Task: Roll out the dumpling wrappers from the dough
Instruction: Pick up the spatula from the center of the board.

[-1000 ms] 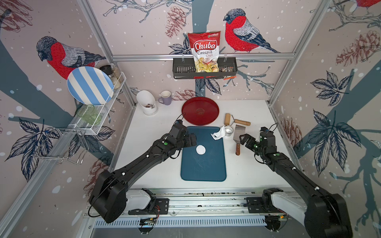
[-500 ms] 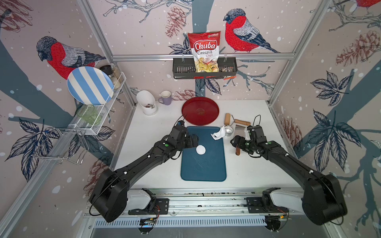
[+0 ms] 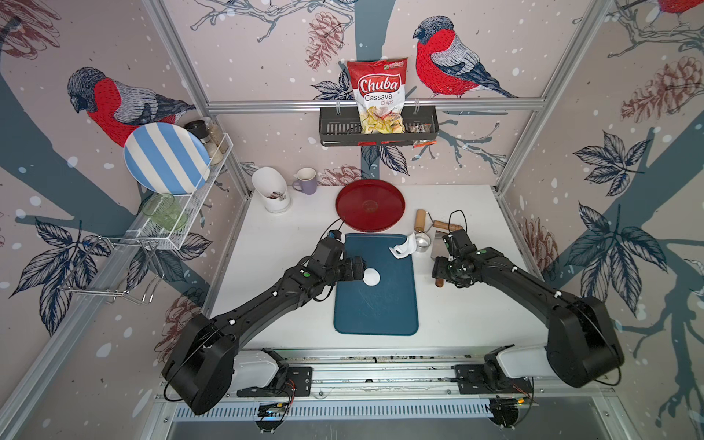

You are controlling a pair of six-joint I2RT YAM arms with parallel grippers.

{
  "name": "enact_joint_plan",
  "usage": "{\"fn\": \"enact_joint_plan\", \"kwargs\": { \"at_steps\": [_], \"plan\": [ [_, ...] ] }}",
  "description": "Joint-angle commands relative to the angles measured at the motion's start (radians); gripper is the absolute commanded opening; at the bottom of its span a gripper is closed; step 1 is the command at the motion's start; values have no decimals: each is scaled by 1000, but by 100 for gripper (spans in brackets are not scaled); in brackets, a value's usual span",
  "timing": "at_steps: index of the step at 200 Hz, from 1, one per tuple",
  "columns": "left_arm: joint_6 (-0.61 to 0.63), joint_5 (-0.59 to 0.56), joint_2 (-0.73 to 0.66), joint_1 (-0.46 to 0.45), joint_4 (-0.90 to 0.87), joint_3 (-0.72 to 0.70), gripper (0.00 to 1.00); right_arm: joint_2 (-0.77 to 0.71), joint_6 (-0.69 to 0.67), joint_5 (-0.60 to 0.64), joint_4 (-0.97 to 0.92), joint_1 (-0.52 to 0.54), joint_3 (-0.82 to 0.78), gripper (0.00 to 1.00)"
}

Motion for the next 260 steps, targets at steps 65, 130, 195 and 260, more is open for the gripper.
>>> {"fn": "enact_joint_plan", "kwargs": {
  "at_steps": [65, 130, 195, 260],
  "plan": [
    [12, 17, 8, -2, 65, -2, 95, -4, -58, 49, -89, -53, 3, 54],
    [12, 18, 13, -2, 67, -1, 95, 2, -79, 37, -92, -54, -1, 40],
    [12, 6, -2, -1, 65, 2, 95, -4, -90, 32, -98, -60, 1, 28],
    [0, -32, -17, -1, 52, 16, 96, -71, -80, 39, -89, -64, 10, 10]
  ]
}}
